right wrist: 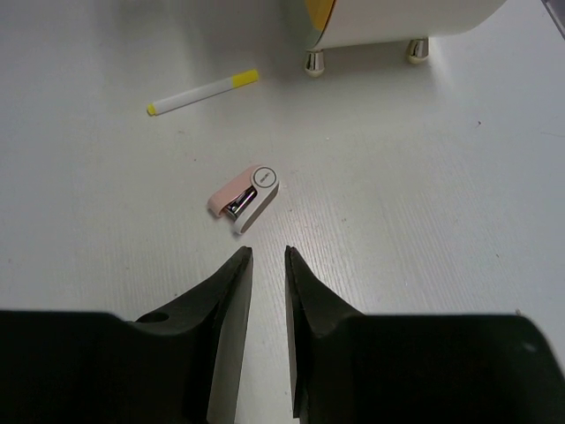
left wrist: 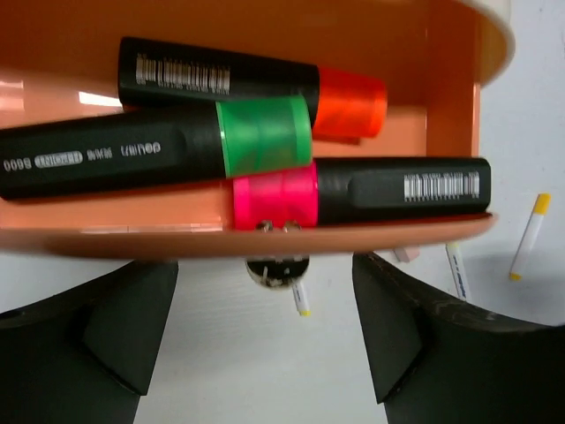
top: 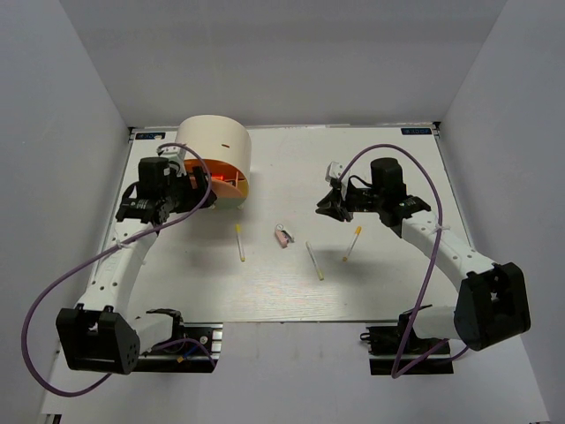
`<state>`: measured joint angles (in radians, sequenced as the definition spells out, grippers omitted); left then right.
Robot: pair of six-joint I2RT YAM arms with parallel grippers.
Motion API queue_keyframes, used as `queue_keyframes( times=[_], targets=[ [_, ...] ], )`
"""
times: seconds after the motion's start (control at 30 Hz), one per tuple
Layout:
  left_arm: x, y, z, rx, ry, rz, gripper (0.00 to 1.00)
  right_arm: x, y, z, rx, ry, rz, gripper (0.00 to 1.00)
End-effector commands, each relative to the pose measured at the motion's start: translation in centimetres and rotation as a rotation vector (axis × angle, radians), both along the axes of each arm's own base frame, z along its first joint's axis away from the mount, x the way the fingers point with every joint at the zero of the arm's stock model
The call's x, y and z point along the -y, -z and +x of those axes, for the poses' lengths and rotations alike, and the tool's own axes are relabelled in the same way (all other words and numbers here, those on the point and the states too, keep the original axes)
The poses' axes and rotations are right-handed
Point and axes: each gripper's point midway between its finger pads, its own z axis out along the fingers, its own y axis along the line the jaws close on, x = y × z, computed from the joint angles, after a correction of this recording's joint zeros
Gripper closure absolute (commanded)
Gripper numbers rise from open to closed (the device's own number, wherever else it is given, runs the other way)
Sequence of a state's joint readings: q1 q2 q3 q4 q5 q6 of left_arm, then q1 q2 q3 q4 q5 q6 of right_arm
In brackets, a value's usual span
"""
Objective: Sort the stationery into containers
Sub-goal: Close the drawer in the storage box.
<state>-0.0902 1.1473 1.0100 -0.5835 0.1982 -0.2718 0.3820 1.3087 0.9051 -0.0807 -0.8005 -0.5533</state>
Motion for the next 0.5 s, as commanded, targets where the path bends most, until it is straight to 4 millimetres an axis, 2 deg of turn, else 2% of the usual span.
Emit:
queue_keyframes(
  times=[0.0,0.17,0.2,0.47],
  targets=[
    [-0.1,-3.2,2.2,0.135,-0.021,0.011,0.1,0.2,-0.8,-0.2,0.026,0.0,0.004,0.72],
    [0.1,-3.5,2.9,0.178,-0.008,0.008,0.09,0.3,-0.5,-0.3,0.024,0.002,-0.005,0.72],
    [0.1,-4.4,3.1,0.216,-0.008,0.004,0.09,0.3,-0.5,-0.3,0.026,0.0,-0.004,0.72],
    [-0.3,-3.9,3.8,0.244,-0.032,0.016,0.09,0.2,-0.4,-0.2,0.021,-0.001,-0.006,0.72]
  ],
)
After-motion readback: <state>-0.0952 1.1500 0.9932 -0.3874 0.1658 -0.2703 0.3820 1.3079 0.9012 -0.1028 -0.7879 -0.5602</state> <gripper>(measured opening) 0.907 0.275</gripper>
